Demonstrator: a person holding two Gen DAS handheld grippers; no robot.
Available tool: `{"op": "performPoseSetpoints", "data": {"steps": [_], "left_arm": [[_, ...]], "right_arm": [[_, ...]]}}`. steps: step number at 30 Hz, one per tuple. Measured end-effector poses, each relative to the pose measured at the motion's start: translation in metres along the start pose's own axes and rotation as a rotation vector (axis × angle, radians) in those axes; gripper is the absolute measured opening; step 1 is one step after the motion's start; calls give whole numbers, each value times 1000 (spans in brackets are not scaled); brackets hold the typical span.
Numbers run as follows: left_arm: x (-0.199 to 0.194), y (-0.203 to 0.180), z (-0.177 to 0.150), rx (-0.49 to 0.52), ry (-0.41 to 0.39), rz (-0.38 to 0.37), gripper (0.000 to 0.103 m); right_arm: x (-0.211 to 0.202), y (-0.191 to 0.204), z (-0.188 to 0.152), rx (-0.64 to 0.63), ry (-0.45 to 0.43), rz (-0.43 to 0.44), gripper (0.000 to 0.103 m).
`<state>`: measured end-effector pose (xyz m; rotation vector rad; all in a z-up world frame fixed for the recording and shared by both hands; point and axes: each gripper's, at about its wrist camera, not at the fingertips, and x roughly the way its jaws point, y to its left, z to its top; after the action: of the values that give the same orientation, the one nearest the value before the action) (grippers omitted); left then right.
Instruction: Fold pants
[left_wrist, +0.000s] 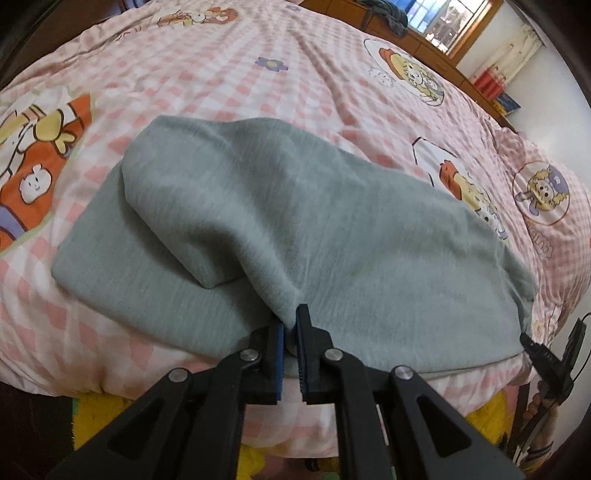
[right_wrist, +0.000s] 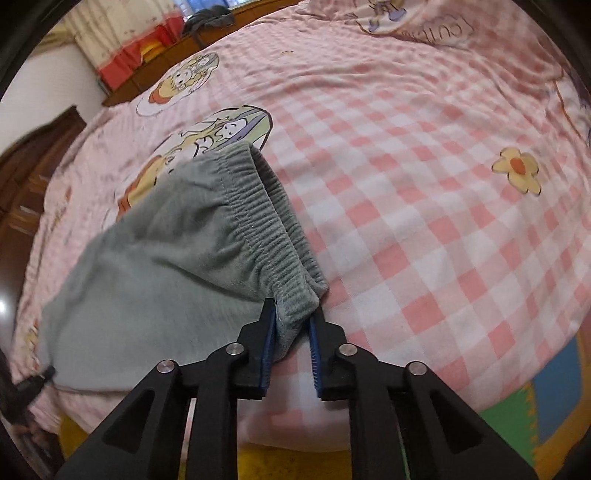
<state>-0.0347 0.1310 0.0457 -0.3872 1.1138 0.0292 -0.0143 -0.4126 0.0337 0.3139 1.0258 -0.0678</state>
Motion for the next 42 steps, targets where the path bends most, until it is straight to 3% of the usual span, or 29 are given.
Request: {"op": "performPoseSetpoints", "data": {"steps": [2, 4, 6, 10, 16, 21, 26, 29, 37, 39, 42], "left_arm": [[-4, 2, 0, -5, -11, 15, 15], [-10, 8, -2, -37, -24, 23, 29], [-17, 15, -2, -63, -35, 20, 34], [-31, 31, -2, -90, -59, 40, 34], [-48, 64, 3, -156, -118, 69, 34], [-40, 80, 13, -196, -132, 40, 34], [-24, 77, 22, -198, -124, 27, 34], [-18, 71, 26, -189, -132, -4, 40], [-2, 65, 34, -182, -150, -30, 43], [0, 67, 35, -195, -159, -49, 42], [0, 64, 39, -160, -131, -66, 6]], "right_arm": [[-2, -1, 1, 0, 7, -10, 25], [-8, -5, 2, 27, 16, -18, 31], [-18, -7, 1, 55, 8, -23, 34], [-41, 2, 0, 35, -25, -66, 34], [-67, 45, -1, -108, -52, -116, 34], [-74, 96, -4, -233, -80, -87, 34], [-47, 138, -18, -323, -22, -29, 34], [-25, 153, -31, -344, 37, 2, 34], [30, 161, -52, -345, 152, 2, 35], [31, 160, -51, -342, 146, 5, 35], [30, 159, -52, -343, 147, 11, 35]]}}
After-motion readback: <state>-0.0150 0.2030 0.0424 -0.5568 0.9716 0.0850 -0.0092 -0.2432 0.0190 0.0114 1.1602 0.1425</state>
